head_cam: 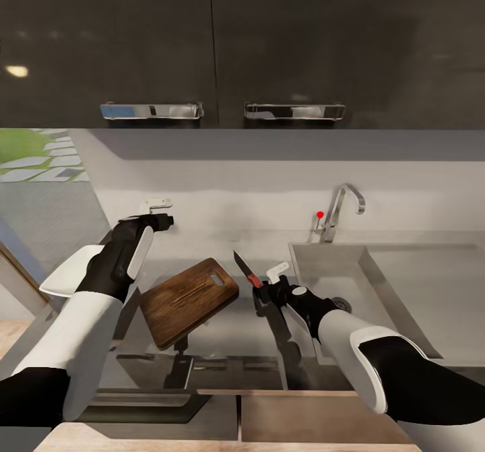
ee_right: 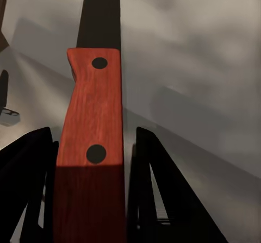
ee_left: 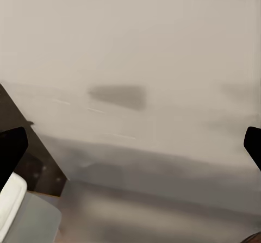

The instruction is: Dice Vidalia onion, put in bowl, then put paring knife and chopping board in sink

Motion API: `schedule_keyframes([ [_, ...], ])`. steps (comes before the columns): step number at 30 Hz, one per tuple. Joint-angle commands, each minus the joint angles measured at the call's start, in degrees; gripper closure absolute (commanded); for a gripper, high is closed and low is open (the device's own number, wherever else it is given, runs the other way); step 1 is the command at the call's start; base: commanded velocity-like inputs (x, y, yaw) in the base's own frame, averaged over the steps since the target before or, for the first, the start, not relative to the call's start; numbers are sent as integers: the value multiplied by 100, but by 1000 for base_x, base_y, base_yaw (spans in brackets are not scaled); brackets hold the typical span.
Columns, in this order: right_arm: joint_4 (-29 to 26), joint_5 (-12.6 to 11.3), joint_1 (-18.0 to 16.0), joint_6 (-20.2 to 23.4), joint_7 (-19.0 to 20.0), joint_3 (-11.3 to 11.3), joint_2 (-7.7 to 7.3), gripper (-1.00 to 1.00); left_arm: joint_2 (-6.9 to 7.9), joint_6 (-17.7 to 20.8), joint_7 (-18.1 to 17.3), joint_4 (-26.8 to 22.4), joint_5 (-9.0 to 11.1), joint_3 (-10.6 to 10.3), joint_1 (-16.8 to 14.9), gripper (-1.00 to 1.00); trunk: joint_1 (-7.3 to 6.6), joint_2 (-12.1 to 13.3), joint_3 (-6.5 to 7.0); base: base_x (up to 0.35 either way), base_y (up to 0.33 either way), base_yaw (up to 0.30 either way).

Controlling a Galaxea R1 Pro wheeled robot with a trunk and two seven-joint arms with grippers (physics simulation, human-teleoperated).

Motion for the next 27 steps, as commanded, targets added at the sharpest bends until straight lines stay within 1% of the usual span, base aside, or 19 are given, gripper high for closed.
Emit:
schedule_keyframes([
  [1, 78, 87, -4, 2, -14, 157, -2, 100, 7, 20, 54, -6, 61, -22, -5, -100, 5, -9, -8, 0, 0, 0],
  [27, 77, 87, -4, 2, -15, 157, -3, 100, 12, 20, 54, -3, 61, -22, -5, -100, 5, -9, 220, 0, 0, 0],
])
